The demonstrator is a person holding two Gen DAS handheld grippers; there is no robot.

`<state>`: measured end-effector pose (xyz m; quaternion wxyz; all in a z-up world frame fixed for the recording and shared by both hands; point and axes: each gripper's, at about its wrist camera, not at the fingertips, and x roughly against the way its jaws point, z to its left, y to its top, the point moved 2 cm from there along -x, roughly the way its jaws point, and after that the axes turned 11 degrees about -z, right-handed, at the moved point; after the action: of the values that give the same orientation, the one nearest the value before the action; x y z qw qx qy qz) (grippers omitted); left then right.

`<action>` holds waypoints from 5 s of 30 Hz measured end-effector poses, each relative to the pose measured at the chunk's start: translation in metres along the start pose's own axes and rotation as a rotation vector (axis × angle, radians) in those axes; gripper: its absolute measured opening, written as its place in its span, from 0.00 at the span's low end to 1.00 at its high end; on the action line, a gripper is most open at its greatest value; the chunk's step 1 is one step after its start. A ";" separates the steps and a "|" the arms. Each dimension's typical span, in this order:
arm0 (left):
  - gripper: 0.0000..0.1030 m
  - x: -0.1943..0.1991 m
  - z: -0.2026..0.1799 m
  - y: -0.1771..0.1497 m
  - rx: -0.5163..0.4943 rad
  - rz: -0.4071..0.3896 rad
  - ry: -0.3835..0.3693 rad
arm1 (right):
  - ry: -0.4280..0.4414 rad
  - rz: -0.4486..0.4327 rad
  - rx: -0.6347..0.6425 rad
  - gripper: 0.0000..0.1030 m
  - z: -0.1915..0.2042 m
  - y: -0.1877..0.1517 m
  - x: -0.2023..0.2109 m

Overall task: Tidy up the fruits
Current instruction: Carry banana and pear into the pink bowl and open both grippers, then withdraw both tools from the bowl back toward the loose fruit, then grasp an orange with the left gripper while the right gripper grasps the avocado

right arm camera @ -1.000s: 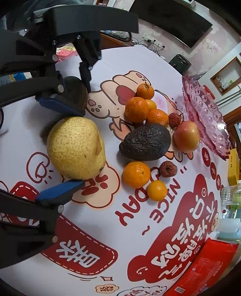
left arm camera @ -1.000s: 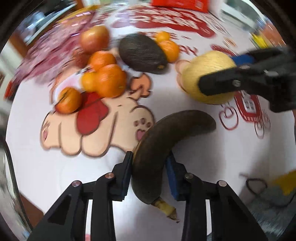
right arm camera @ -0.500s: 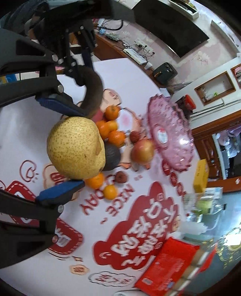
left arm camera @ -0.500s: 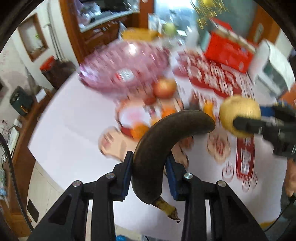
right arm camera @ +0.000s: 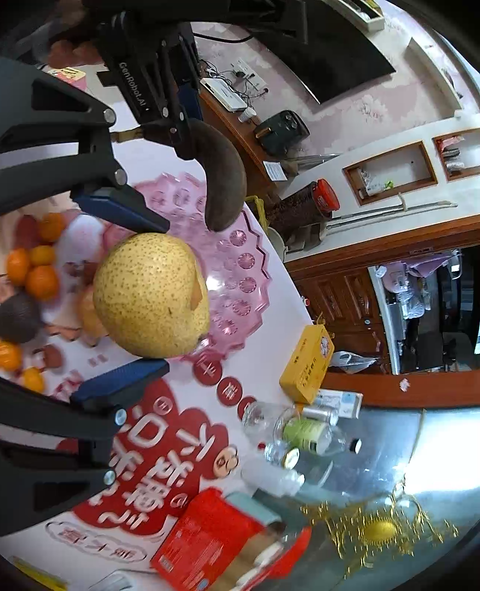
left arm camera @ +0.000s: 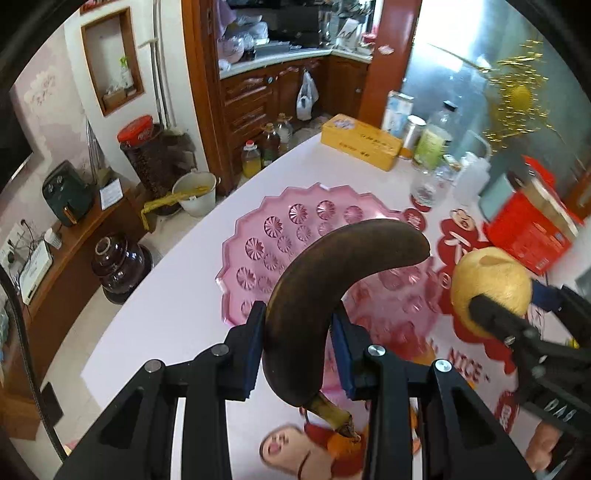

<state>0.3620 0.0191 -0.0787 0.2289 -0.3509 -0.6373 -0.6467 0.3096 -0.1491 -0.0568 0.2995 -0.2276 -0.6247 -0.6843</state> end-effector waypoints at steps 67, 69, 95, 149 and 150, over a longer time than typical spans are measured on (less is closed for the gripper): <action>0.86 0.160 -0.052 -0.115 -0.021 -0.094 0.128 | 0.054 -0.112 0.156 0.76 0.010 -0.071 0.144; 0.86 0.162 -0.056 -0.126 -0.033 -0.086 0.136 | 0.047 -0.114 0.163 0.76 0.007 -0.079 0.148; 0.86 0.082 -0.064 -0.196 0.015 -0.009 0.044 | -0.001 0.025 0.055 0.68 -0.039 -0.177 0.091; 0.33 -0.015 -0.047 -0.216 0.179 0.134 -0.107 | 0.051 0.178 0.116 0.54 -0.020 -0.195 0.003; 0.33 -0.010 -0.045 -0.215 0.178 0.127 -0.104 | 0.052 0.184 0.105 0.54 -0.021 -0.195 0.004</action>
<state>0.2016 -0.0093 -0.2261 0.2666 -0.4019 -0.6798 -0.5526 0.1722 -0.1623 -0.1967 0.3887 -0.2501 -0.6282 -0.6259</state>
